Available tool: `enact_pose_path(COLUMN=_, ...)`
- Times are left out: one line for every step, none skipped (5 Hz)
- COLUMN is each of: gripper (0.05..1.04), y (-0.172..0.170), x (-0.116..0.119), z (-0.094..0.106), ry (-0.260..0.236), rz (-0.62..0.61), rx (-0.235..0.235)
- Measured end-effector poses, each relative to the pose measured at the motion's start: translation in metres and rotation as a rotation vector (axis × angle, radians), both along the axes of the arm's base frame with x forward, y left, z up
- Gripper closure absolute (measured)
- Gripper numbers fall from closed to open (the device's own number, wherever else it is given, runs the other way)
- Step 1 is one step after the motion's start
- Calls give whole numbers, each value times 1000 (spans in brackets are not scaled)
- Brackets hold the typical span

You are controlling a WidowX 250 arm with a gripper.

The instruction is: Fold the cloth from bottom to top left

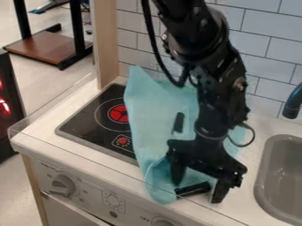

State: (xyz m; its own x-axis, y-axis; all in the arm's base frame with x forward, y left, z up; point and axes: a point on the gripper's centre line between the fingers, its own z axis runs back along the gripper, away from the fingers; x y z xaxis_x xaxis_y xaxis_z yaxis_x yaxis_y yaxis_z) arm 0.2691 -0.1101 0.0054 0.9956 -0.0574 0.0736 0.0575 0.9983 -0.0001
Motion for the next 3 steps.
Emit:
enact_pose_path(gripper=144, y=-6, x=-3, z=-1, ry=17, rz=-28, rx=-35)
enact_pose_path(gripper=404, y=-7, x=-4, z=-2, ry=15, rz=-30, rx=-44)
enact_pose_path(gripper=577, y=-7, x=-3, z=-2, ry=12, rz=-32, rx=-45)
